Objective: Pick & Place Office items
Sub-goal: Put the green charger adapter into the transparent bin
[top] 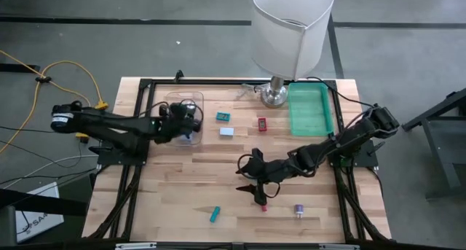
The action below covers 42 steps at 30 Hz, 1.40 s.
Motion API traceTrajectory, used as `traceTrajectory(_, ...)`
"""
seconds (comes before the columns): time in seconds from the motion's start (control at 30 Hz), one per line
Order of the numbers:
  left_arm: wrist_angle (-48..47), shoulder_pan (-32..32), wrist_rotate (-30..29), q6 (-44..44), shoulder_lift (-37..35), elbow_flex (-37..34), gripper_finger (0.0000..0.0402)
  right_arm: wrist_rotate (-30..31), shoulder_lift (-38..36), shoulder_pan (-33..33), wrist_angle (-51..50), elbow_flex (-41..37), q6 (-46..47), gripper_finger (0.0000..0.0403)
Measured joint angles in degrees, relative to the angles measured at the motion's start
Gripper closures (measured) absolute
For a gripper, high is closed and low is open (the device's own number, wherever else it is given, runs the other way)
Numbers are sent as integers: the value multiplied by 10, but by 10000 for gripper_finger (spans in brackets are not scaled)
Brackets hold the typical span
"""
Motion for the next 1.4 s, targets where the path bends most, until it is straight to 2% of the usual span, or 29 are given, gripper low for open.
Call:
traceTrajectory(0.13,-47,59,123,-2,-28,0,270,17,0,6,-12,0,0,145)
traceTrajectory(0.37,-73,152,368,63,-87,0,266,46,0,4,-24,0,-2,145)
traceTrajectory(0.47,-119,194,437,64,-100,0,261,45,0,3,-24,0,-2,145)
traceTrajectory(0.67,-245,258,447,58,-102,0,258,46,0,3,-24,0,-2,145)
traceTrajectory(0.8,-249,267,454,58,-102,1,257,46,0,3,-24,0,-2,145)
traceTrajectory(1.4,-235,235,463,56,-101,1,255,60,0,3,-25,0,-3,145)
